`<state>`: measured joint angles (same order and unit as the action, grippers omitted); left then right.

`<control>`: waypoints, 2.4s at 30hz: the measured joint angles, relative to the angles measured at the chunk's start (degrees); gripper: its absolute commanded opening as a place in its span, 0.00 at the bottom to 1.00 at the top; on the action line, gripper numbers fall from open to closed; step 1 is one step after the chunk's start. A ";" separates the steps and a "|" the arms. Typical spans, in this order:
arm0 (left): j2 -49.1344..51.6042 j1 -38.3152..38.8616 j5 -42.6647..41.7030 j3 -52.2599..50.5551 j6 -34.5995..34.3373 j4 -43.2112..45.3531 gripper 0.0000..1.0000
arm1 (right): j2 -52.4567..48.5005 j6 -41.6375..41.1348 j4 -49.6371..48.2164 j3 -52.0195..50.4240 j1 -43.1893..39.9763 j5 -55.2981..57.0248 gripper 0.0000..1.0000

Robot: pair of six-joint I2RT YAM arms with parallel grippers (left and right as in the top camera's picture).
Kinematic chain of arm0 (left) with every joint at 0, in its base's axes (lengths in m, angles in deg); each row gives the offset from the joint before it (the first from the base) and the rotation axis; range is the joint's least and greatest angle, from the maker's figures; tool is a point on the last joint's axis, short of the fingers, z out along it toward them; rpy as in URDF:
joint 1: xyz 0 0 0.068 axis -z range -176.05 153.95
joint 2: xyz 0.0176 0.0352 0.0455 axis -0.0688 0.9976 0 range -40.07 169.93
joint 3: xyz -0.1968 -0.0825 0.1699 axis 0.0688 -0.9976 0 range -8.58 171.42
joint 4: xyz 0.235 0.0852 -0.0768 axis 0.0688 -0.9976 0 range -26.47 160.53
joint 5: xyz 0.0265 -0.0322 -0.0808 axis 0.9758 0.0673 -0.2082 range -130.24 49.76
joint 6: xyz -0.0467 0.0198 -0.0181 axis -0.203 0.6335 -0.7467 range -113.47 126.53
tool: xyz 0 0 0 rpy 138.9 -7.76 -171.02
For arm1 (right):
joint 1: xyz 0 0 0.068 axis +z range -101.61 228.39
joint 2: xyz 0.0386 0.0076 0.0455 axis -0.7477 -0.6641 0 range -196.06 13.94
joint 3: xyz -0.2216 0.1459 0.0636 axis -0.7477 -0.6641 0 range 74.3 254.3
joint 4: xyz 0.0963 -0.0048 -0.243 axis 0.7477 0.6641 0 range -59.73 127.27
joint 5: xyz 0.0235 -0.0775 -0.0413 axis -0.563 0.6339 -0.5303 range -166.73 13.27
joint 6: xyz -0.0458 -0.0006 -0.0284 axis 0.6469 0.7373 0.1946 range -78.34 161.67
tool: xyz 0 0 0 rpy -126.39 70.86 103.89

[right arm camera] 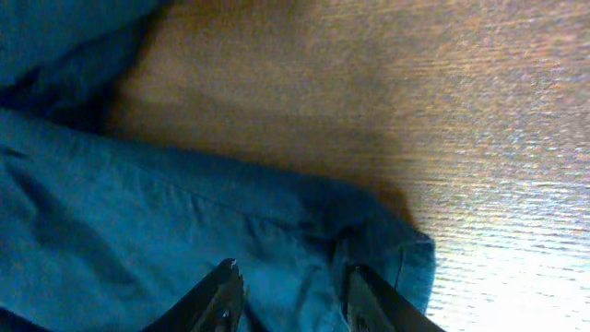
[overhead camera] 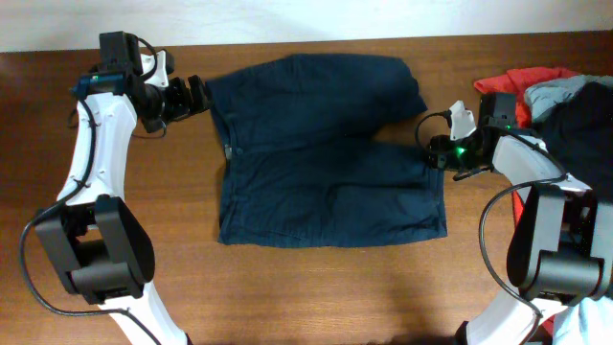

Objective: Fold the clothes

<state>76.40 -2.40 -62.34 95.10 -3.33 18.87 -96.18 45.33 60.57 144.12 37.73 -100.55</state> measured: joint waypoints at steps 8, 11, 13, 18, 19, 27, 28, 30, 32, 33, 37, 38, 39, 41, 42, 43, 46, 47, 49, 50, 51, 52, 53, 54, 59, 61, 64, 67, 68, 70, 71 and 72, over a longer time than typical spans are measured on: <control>0.00 0.00 0.00 0.00 0.00 0.02 0.99 | 0.00 -3.91 -1.86 -1.73 0.00 4.90 0.36; 0.00 0.00 0.00 0.00 0.00 0.00 0.99 | 0.00 -4.81 -2.12 -2.45 0.00 5.55 0.09; 0.00 0.00 0.00 0.00 0.00 0.00 0.99 | 0.00 -5.16 -3.13 -2.47 0.00 5.86 0.04; 0.00 0.00 0.00 0.00 0.00 0.02 0.99 | 0.00 -5.66 -7.37 -2.54 0.00 6.03 0.04; 0.00 0.00 0.00 0.00 0.00 0.00 0.99 | 0.00 -5.66 -8.74 -2.54 0.00 6.01 0.04; 0.00 0.00 0.00 0.00 0.00 0.00 0.99 | 0.00 -5.84 -14.97 -2.54 0.04 6.01 0.05; 0.00 0.00 0.00 0.00 0.00 0.00 0.99 | 0.00 -5.79 -15.39 -2.54 0.04 6.01 0.10; 0.00 0.00 0.00 0.00 0.00 0.00 0.99 | 0.00 -5.84 -15.85 -2.54 0.04 6.05 0.36; 0.00 0.00 0.00 0.00 0.00 0.00 0.99 | 0.00 -6.23 -16.46 -2.56 0.04 6.05 0.44; 0.00 0.00 0.00 0.00 0.00 0.00 0.99 | 0.00 -6.19 -16.76 -2.56 0.04 6.21 0.57; 0.00 0.00 0.00 0.00 0.00 0.02 0.99 | 0.02 -5.90 -14.97 -1.92 0.04 6.27 0.82; 0.00 0.00 0.00 0.00 0.00 0.00 0.99 | 0.15 -6.23 -13.68 -1.44 0.04 6.23 0.82; 0.00 0.00 0.00 0.00 0.00 0.00 0.99 | 0.37 -6.25 -11.02 -0.59 0.04 6.25 0.82; 0.00 0.00 0.00 0.00 0.00 0.00 0.99 | 1.86 -6.29 -4.68 1.36 0.04 6.29 0.81; 0.00 0.00 -0.02 0.00 0.00 0.00 0.99 | 2.97 -6.27 -1.77 2.34 0.04 6.38 0.80; 0.00 0.00 -0.02 0.00 0.00 0.02 0.99 | 4.87 -6.34 2.27 3.54 0.04 6.43 0.79; 0.00 0.00 0.00 0.00 0.00 0.00 0.99 | 11.04 -6.73 13.33 6.47 0.04 6.80 0.78; 0.00 0.00 -0.02 0.00 0.00 0.00 0.99 | 13.16 -7.13 16.83 7.10 0.04 7.41 0.75; 0.00 0.00 0.00 0.00 0.00 0.00 0.99 | 17.31 -9.16 24.02 7.87 0.04 9.55 0.69; 0.00 0.00 0.00 0.00 0.00 0.00 0.99 | 18.78 -10.36 27.65 8.04 0.04 11.21 0.68; 0.00 0.00 0.00 0.00 0.00 0.00 0.99 | 19.06 -11.13 28.85 8.07 0.04 11.72 0.68; 0.00 0.00 0.00 0.00 0.00 0.00 0.99 | 19.21 -11.80 30.60 8.07 0.04 12.70 0.67; 0.00 0.00 0.00 0.00 0.00 0.00 0.99 | 19.19 -12.87 32.37 7.85 0.04 14.01 0.67; 0.00 0.00 0.00 0.00 0.00 0.00 0.99 | 19.08 -14.03 33.14 7.32 0.04 15.21 0.67; 0.00 0.00 -0.02 0.00 0.00 0.00 0.99 | 18.99 -19.47 32.92 1.09 0.04 19.54 0.66; 0.00 0.00 0.00 0.00 0.00 0.00 0.99 | 18.88 -21.31 30.05 -3.02 0.04 19.96 0.66; 0.00 0.00 0.00 0.00 0.00 0.02 0.99 | 18.58 -22.49 25.99 -7.63 0.07 19.28 0.66; 0.00 0.00 -0.02 0.00 0.00 0.02 0.99 | 18.53 -23.17 20.98 -11.54 0.07 18.53 0.65; 0.00 0.00 -0.02 0.00 0.00 0.00 0.99 | 18.53 -23.41 19.47 -12.57 0.07 18.36 0.64; 0.00 0.00 0.00 0.00 0.00 0.02 0.99 | 18.45 -24.50 16.00 -14.97 0.07 18.16 0.63; 0.00 0.00 0.00 0.00 0.00 0.00 0.99 | 18.45 -24.70 14.80 -15.91 0.11 17.94 0.63; 0.00 0.00 -0.02 0.00 0.00 0.00 0.99 | 18.34 -24.94 13.18 -17.05 0.11 17.68 0.63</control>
<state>76.40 -2.40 -62.37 95.10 -3.33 18.87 -77.84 20.39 73.75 127.07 37.84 -82.86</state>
